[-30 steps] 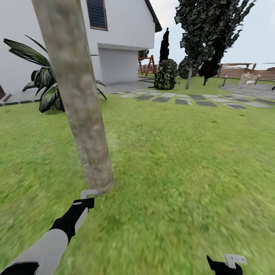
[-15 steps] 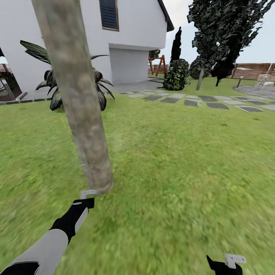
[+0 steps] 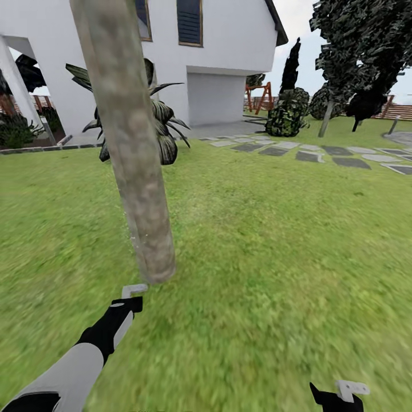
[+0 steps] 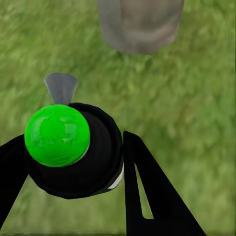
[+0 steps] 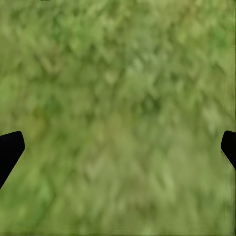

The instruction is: In the garden, pick up the pesticide atomizer on the floor and spray pesticide onto both trees until each tree trunk is fully covered.

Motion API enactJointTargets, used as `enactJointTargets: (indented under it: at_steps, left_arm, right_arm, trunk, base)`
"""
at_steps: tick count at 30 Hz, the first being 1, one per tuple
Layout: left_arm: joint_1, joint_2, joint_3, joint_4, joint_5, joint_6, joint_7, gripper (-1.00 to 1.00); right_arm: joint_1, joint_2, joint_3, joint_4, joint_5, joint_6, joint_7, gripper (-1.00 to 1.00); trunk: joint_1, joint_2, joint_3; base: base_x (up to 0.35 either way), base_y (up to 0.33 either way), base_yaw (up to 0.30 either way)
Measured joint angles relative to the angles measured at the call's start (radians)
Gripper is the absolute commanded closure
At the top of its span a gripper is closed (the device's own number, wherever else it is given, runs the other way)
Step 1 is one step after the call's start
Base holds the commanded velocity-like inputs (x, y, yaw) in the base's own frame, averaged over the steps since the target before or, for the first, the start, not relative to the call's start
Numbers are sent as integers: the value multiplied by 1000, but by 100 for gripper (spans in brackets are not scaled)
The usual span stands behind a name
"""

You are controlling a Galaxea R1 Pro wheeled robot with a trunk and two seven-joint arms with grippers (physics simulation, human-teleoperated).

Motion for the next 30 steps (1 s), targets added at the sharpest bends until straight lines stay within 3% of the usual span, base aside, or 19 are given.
enactJointTargets:
  at_steps: [9,12,14,15,17,21,23,28,30]
  left_arm:
    - [0,-10,0,10,0,-4,-2,100]
    - [-1,-38,-4,8,-1,-3,-4,100]
    - [-14,-78,-9,-7,-5,7,5,100]
    - [-30,-96,-10,-14,-9,20,6,100]
    - [-125,-122,-9,-25,-12,98,9,100]
    - [-243,-126,-9,-29,-8,148,0,100]
    - [-308,-122,-8,-34,-9,237,2,100]
    - [-322,-111,-9,-73,-20,285,25,100]
    - [-320,-86,-9,-83,-24,288,28,100]
  right_arm:
    - [0,0,0,-1,0,0,0,-100]
    - [0,0,0,-1,-1,0,0,-100]
    - [0,0,0,-2,-1,0,0,-100]
    - [0,0,0,-2,-1,0,0,-100]
    - [0,0,0,0,0,0,0,-100]
    - [0,0,0,0,0,0,0,-100]
    - [0,0,0,0,0,-5,0,-100]
    - [0,0,0,0,0,-13,0,-100]
    - [0,0,0,0,0,-14,0,-100]
  trunk:
    - [0,0,0]
    - [0,0,0]
    - [0,0,0]
    - [0,0,0]
    - [0,0,0]
    - [0,0,0]
    - [0,0,0]
    - [0,0,1]
    - [0,0,2]
  base:
    - [51,-104,233]
    - [1,-1,25]
    - [0,0,4]
    - [0,0,1]
    - [0,0,0]
    - [0,0,0]
    - [0,0,-8]
    - [0,0,-182]
    - [0,0,-241]
